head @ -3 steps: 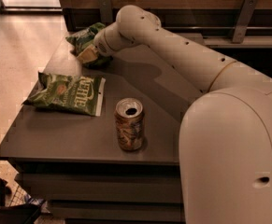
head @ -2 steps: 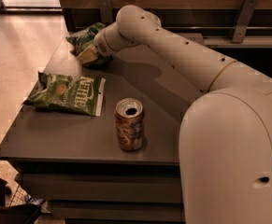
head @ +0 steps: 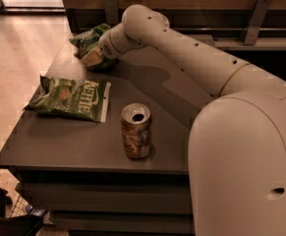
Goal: Pick green rice chip bag
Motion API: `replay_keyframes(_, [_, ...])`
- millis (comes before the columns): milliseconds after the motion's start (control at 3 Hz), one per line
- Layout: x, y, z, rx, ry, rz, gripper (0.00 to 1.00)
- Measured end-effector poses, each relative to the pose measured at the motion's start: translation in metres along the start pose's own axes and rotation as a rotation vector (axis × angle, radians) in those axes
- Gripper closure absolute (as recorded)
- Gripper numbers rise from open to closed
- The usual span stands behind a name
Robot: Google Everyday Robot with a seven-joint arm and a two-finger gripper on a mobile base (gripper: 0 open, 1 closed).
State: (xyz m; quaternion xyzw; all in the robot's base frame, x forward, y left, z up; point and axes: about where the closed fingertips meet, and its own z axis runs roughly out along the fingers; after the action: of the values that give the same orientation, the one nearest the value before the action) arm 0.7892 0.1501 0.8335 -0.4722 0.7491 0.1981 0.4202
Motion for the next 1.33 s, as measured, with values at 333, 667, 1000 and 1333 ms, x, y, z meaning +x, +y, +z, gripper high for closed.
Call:
replay_keyframes(333, [-0.04, -0.005, -0.072, 0.064, 0.046, -0.069, 1.0])
replay_keyframes(667, [-0.076, -0.01, -0.135, 0.119, 0.085, -0.125, 1.0])
replay_keyframes(1000, [-0.096, -0.017, -0.186, 0.105, 0.068, -0.158, 1.0])
replay_keyframes(1333, [-0.1, -0.02, -0.214, 0.053, 0.015, -0.166, 1.0])
